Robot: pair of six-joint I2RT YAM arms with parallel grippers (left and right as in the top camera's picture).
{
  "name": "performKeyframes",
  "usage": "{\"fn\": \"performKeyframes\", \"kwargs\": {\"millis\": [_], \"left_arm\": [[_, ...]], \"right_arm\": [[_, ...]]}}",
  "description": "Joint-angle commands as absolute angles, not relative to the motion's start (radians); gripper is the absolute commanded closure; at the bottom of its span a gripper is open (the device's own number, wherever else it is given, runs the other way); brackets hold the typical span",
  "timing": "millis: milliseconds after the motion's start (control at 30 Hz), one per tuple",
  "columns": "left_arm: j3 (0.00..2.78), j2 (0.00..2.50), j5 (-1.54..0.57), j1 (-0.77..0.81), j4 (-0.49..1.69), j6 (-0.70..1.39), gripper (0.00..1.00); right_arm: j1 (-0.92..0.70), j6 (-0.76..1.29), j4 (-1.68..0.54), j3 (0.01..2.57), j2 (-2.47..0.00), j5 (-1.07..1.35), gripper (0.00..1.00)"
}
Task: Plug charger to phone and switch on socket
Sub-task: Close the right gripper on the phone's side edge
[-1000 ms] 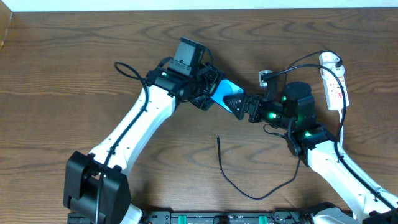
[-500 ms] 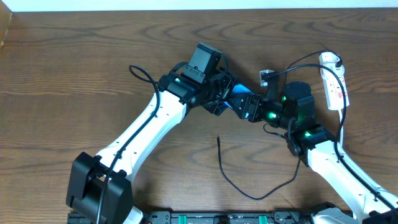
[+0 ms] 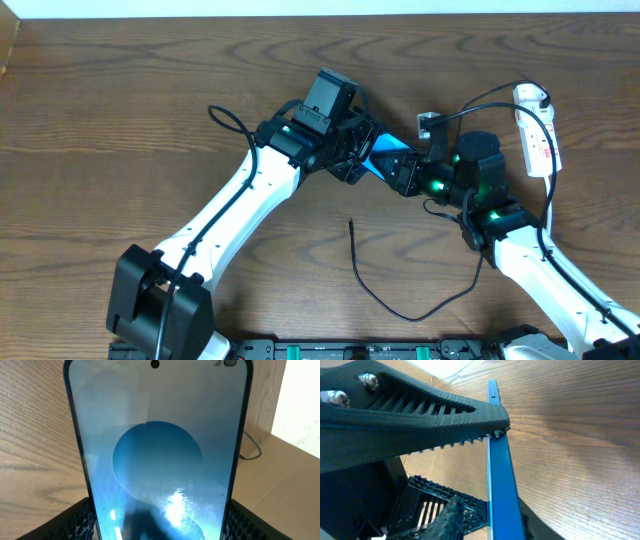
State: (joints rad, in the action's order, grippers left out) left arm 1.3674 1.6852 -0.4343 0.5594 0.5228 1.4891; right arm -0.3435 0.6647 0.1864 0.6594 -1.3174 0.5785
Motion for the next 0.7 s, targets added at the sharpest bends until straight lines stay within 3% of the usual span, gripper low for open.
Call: {"fn": "performKeyframes", "kwargs": {"millis": [0,133,367,600,667], "left_arm": [[1.373,1.666,-0.432,0.561,0.514,1.491,0.93],[1.373,1.666,-0.432,0.561,0.514,1.491,0.93],[1.373,1.666,-0.432,0.561,0.514,1.491,0.93],[1.373,1.666,-0.432,0.561,0.514,1.491,0.92],[1.373,1.666,-0.432,0.561,0.514,1.491,0.7]], "right_arm": [[-0.349,0.657,0.184,0.676,-1.32,0.567,0.76],[-0.349,0.657,0.171,0.676,-1.32,0.551,0.8],[-0.348,0.657,0.165,0.676,-1.32,0.551,0.98],[-0.348,0.657,0.165,0.676,-1.32,0.551,0.99],[-0.348,0.657,0.165,0.676,-1.32,0.551,0.99]]}}
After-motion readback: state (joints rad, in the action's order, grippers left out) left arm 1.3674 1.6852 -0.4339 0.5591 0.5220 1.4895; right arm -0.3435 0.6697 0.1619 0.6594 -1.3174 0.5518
